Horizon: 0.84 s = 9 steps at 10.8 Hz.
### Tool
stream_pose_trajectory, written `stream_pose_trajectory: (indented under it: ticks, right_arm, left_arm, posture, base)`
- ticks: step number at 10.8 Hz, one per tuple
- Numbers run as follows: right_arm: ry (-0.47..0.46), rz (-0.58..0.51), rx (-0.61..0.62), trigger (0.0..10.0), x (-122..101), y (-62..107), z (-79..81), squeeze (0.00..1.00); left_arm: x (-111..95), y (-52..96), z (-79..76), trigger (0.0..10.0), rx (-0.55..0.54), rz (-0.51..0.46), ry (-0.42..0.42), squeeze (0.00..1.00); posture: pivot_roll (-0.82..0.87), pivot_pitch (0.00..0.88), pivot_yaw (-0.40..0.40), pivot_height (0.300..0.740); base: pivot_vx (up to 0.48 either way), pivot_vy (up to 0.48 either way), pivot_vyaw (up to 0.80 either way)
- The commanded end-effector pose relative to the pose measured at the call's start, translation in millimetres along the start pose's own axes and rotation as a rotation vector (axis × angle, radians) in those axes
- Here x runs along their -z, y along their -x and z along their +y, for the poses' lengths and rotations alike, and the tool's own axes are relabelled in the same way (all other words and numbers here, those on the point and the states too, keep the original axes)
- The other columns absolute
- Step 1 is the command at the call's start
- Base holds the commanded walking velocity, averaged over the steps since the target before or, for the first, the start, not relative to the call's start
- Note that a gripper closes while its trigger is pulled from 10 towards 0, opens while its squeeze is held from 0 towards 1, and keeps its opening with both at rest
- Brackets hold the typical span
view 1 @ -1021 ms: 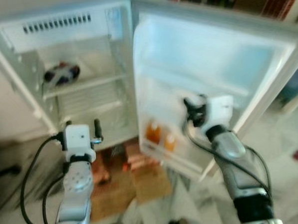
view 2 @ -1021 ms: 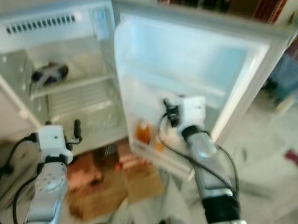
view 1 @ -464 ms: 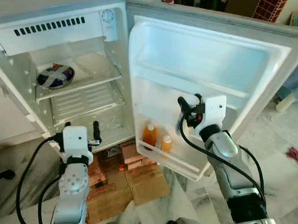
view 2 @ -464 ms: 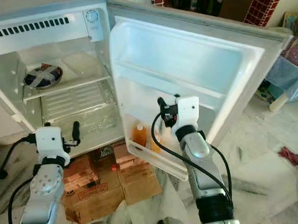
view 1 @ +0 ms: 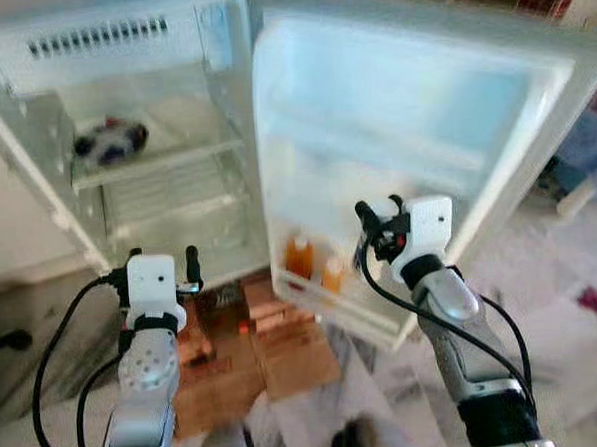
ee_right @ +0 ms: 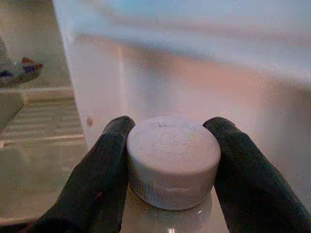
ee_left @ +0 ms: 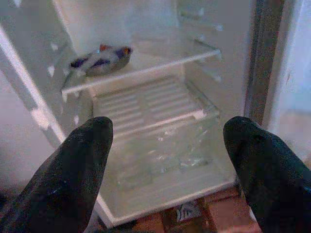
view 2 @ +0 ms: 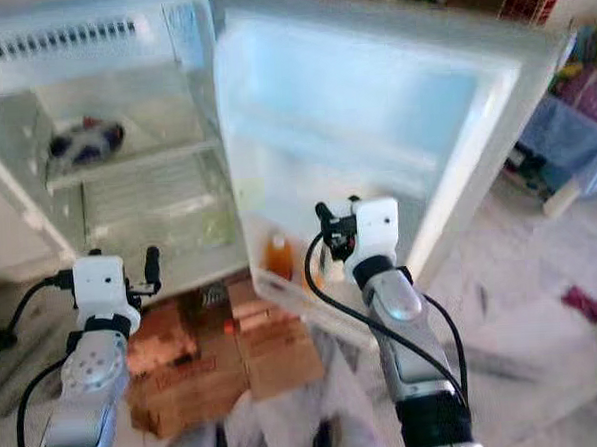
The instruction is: Restocking fridge
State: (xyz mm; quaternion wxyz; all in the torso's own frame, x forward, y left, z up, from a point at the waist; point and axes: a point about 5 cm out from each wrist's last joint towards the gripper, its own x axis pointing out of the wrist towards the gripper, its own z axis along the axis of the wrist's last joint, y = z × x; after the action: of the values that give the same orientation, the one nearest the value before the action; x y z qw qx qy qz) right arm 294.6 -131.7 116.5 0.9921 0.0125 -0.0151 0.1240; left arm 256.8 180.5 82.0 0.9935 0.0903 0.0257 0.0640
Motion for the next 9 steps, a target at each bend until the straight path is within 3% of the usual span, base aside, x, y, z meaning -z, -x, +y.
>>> stream_pose_trajectory:
  ticks: [1,3,9]
  right_arm:
    - [0.006,-0.019,-0.008,10.0,-3.9,-0.6,0.5,0.00]
    - [0.001,-0.016,-0.020,10.0,-2.8,-0.8,2.6,0.00]
    - [0.003,-0.030,-0.034,10.0,-5.6,-4.8,3.2,0.00]
  left_arm:
    - [2.0,1.0,3.1,10.0,-0.011,0.014,-0.010,0.00]
    - [2.4,1.7,3.9,10.0,-0.022,0.019,-0.010,0.00]
    - [1.4,-0.8,11.0,10.0,-0.069,0.014,-0.044,0.00]
  posture:
    - [0.07,0.078,-0.029,0.626]
    - [0.08,0.078,-0.033,0.601]
    - [0.08,0.076,-0.035,0.601]
  base:
    - [0.000,0.000,0.00]
    - [0.000,0.000,0.00]
    - [0.000,0.000,0.00]
